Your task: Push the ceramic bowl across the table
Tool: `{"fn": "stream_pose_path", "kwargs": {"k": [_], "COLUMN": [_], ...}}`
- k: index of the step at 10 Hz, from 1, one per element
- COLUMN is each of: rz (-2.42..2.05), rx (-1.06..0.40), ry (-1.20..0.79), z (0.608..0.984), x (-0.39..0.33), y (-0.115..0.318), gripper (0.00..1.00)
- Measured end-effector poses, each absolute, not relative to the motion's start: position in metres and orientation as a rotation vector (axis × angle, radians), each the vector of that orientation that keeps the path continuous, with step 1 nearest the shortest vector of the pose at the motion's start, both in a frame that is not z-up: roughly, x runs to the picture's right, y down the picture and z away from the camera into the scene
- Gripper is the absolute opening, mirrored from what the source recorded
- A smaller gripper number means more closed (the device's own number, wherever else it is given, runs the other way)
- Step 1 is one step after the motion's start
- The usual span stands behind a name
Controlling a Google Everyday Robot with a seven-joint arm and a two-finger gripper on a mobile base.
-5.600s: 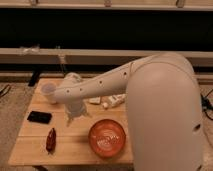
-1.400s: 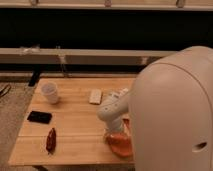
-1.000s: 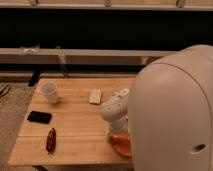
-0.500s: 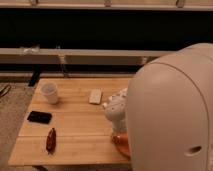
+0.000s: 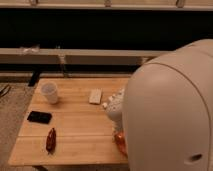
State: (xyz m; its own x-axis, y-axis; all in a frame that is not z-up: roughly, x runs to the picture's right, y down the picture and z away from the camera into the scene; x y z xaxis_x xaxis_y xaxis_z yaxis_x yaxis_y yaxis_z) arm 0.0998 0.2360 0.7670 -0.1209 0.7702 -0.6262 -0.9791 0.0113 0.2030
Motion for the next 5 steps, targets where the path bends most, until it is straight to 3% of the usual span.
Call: {"fn": "stream_pose_path", "kwargs": {"k": [5], "rz": [1.551], "rx": [-0.473], "ry": [0.533], "z": [0.766], "x": [0.054], "y": [0.202], "gripper": [0.79]}}
